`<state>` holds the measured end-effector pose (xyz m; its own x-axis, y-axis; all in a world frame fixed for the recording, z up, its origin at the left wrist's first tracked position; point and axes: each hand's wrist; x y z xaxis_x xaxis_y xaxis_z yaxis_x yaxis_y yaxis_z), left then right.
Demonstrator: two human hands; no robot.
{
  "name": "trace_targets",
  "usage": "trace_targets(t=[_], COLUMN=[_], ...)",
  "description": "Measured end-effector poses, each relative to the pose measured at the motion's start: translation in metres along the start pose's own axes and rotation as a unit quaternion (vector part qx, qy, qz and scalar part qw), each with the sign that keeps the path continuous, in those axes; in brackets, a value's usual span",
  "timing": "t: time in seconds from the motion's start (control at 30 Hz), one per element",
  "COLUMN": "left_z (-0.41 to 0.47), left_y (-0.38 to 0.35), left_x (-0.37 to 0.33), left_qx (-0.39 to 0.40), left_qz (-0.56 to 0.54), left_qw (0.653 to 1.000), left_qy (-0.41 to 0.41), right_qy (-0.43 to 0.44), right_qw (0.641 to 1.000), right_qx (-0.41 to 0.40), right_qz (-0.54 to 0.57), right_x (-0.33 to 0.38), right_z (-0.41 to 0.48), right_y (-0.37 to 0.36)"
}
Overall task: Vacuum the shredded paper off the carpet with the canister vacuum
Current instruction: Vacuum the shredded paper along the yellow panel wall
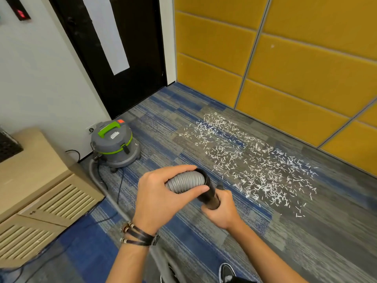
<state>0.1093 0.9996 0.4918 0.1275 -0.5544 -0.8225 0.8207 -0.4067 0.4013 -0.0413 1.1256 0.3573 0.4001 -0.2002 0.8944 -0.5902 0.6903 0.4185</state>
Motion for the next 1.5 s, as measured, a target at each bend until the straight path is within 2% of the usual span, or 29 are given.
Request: trace_targets(t=[0.2, 0.47, 0.73, 1.03, 1.27, 1.5], left_z=[0.001, -0.004, -0.012, -0.024, -0.018, -0.032], left_y=[-0.021, -0.062, -0.085, -0.105, -0.117, -0.147], left_x=[-0.026, -0.026, -0.044, -0.077, -0.080, -0.062], left_qx=[-0.046, 0.001, 0.040, -0.002, -0.047, -0.014], left_qz=[0.000, 0.061, 0.035, 0.022, 0.048, 0.059], left_qw=[0.999, 0.998, 0.998, 1.000, 0.998, 0.998], left_qy=[-0.014, 0.027, 0.038, 0.007, -0.012, 0.026], right_qy=[0.021, 0.001, -0.008, 0.005, 0.025, -0.014], right_qw=[1.000, 0.999, 0.999, 0.998, 0.998, 0.992], right_qx=[-0.003, 0.041, 0.040, 0.068, 0.051, 0.127], right_qz=[0.005, 0.005, 0.032, 0.005, 0.028, 0.007], right_x=[-0.005, -0.032, -0.046, -0.058, -0.057, -0.081], right_z=[0.012, 0.034, 0.013, 0.010, 0.030, 0.038], right_y=[0.030, 0.044, 0.081, 0.118, 0.125, 0.129])
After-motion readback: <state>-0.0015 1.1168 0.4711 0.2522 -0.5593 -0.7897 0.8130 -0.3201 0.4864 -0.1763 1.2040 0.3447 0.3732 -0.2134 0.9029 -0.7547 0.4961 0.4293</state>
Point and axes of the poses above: each hand's wrist, its own z-axis towards the middle knuckle, its own y-axis out of the back of the hand, x = y × z, and after that the axes turned 9 degrees about -x, right-handed
